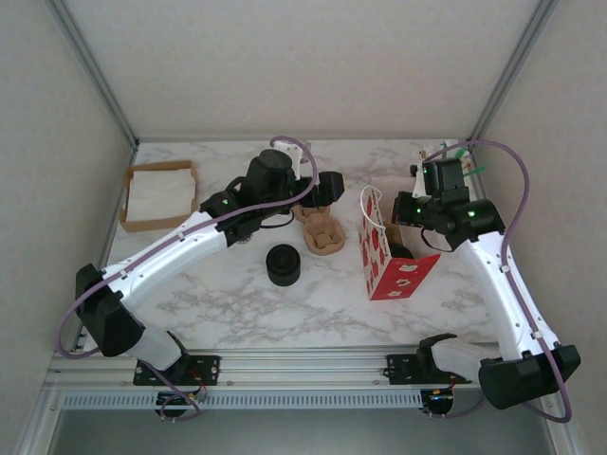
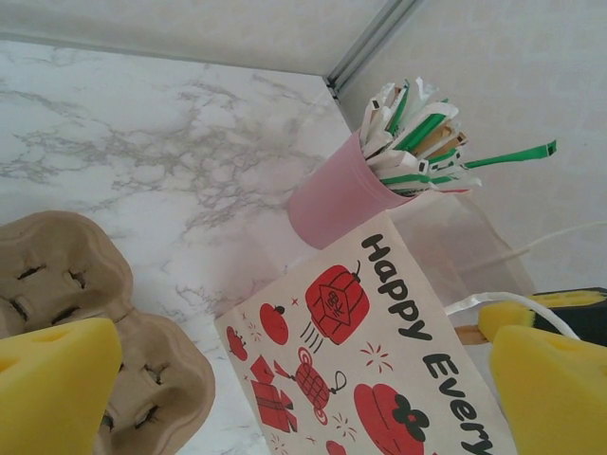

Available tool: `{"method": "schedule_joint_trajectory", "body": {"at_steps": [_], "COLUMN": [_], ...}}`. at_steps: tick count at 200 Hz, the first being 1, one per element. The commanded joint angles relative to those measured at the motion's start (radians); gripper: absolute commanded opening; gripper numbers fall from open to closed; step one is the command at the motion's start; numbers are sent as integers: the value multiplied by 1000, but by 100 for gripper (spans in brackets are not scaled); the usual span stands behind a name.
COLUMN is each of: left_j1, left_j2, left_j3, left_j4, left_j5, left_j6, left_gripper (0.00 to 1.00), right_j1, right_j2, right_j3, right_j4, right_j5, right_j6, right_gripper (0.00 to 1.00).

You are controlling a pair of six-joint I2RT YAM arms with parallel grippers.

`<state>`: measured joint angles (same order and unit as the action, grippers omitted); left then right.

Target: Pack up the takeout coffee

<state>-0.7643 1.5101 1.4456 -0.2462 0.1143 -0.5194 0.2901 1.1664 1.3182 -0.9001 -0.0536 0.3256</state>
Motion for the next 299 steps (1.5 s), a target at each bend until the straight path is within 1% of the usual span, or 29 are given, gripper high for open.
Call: {"method": "schedule_joint_trajectory", "body": {"at_steps": [1,53,68,74,85,95,112,128,139,144,166,181,201,232,252,277,299], "left_j1": [-5,-4,-3,-3,2,7,20,33,41,45,65,75,88,120,151,200,238], "left_j2": [9,18,18,16,13,11,6,-2,-5,-7,-16,-21,-31,-51,-57,-41,-7], "left_j3": [31,39,44,44,44,46,47,50,55,58,70,81,91,102,116,157,205], "left_j4": [-8,-22,-40,-48,-60,-74,-91,-105,-116,-123,-148,-171,-196,-234,-267,-339,-427], "left_j5": [-19,-34,-54,-62,-73,-83,-88,-88,-90,-92,-95,-102,-113,-116,-119,-114,-118], "left_j6": [2,5,8,9,11,13,15,18,21,22,27,34,43,49,57,76,99], "left_gripper": [100,100,100,100,100,100,100,100,100,100,99,100,100,100,100,96,91], "right_j1": [-9,-14,-17,-16,-17,-16,-17,-17,-16,-16,-16,-16,-16,-17,-16,-17,-16], "right_j2": [5,28,33,33,33,31,25,19,15,13,6,0,-4,-7,-17,-35,-44], "right_j3": [-16,-32,-34,-34,-29,-22,-7,12,24,31,62,79,108,149,170,201,227], "right_j4": [38,53,52,48,44,36,23,7,-1,-5,-27,-38,-48,-63,-76,-90,-99], "right_j5": [-8,-2,0,0,2,1,0,-2,-3,-4,-12,-21,-37,-52,-58,-65,-87], "right_j6": [-13,-17,-19,-20,-22,-23,-23,-26,-30,-30,-37,-36,-36,-35,-34,-30,-28], "right_gripper": [0,0,3,6,15,19,30,36,39,42,44,49,51,61,73,90,98]}}
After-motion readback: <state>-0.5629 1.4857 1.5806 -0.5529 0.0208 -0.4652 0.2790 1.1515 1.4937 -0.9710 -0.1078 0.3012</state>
